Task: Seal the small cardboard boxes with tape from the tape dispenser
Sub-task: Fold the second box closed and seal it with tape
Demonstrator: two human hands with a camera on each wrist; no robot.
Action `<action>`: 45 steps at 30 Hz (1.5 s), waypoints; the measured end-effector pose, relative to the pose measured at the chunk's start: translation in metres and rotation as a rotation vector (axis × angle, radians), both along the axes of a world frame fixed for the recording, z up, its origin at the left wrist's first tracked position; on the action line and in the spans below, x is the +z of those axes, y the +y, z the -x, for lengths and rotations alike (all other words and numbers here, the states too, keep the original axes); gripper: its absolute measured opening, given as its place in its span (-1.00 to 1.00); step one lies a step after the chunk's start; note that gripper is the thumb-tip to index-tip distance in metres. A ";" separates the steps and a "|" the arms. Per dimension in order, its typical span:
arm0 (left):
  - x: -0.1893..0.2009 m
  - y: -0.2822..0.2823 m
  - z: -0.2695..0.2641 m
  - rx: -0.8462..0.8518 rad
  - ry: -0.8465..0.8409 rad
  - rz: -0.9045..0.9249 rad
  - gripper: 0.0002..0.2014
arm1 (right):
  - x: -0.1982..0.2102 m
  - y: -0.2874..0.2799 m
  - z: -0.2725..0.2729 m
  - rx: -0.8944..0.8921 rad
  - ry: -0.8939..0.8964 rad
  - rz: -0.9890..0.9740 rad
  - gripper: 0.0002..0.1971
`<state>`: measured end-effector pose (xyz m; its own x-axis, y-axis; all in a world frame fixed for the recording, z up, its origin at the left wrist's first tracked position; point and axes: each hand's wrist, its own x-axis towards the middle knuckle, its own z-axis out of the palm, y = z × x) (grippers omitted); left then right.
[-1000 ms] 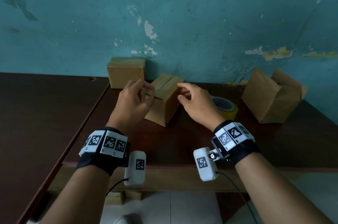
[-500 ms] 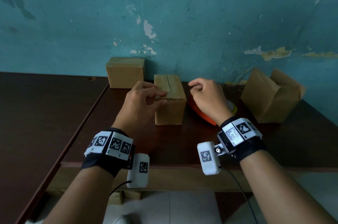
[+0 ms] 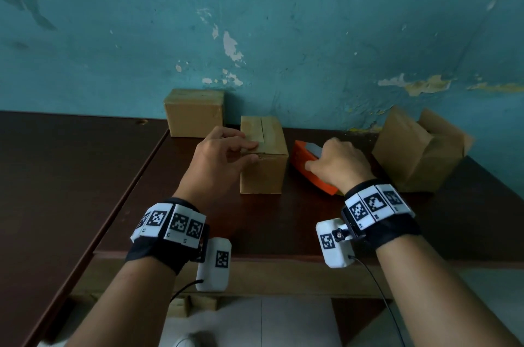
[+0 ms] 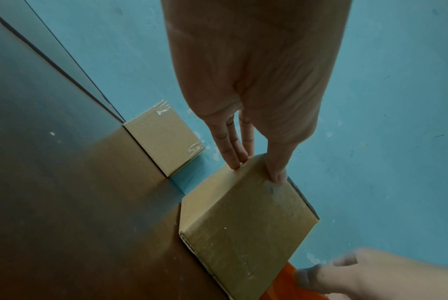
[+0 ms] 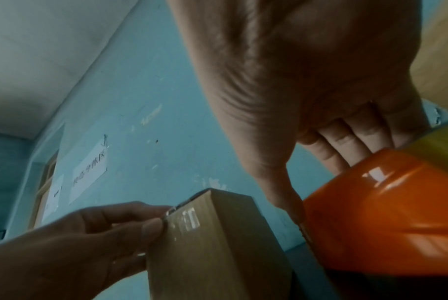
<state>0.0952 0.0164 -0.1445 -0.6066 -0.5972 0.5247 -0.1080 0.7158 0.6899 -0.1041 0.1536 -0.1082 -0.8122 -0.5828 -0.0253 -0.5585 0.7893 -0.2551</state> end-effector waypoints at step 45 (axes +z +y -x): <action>0.058 0.038 0.010 -0.158 0.298 -0.544 -0.56 | 0.071 0.023 -0.021 0.407 0.016 0.735 -0.22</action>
<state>0.0852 0.0546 -0.0862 -0.5843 -0.7409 0.3311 0.2225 0.2461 0.9434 -0.0826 0.1766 -0.0375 -0.5321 -0.6939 0.4851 -0.7716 0.1615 -0.6153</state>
